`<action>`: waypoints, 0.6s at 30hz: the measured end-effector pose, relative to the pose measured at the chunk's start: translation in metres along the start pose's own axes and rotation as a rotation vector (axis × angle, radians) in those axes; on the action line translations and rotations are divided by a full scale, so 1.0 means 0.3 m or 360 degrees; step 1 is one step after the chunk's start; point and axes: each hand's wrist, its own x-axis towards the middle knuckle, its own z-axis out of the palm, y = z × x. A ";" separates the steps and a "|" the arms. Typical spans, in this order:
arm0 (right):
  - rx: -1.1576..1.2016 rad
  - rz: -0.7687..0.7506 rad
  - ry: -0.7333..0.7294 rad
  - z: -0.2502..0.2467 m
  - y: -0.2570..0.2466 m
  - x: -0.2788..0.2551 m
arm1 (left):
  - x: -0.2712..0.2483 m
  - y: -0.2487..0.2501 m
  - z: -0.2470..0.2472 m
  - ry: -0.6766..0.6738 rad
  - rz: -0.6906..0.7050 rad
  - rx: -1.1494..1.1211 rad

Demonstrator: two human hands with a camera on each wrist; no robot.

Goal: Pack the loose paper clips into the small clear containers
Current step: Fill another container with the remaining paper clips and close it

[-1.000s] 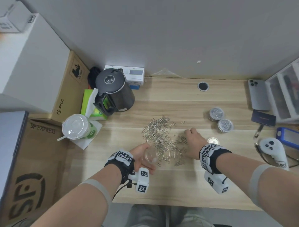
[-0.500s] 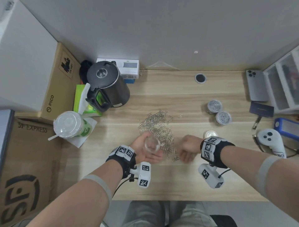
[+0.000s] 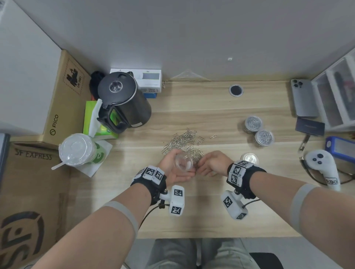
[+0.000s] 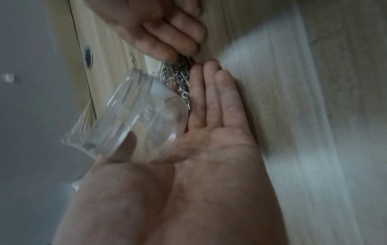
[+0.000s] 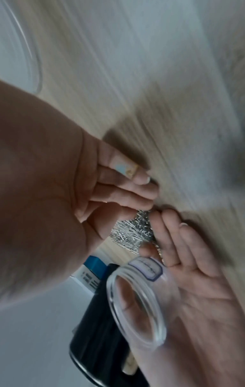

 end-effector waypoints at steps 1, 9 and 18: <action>-0.0009 -0.0062 0.0111 -0.014 -0.008 -0.002 | -0.003 0.008 -0.010 0.0022 0.0012 -0.0041; -0.0738 -0.0299 0.0812 -0.188 -0.059 0.028 | -0.050 0.046 -0.121 0.0177 0.0195 -0.0272; -0.0966 -0.0440 0.0498 -0.081 -0.083 0.072 | -0.006 0.091 -0.142 0.0290 0.0203 -0.0388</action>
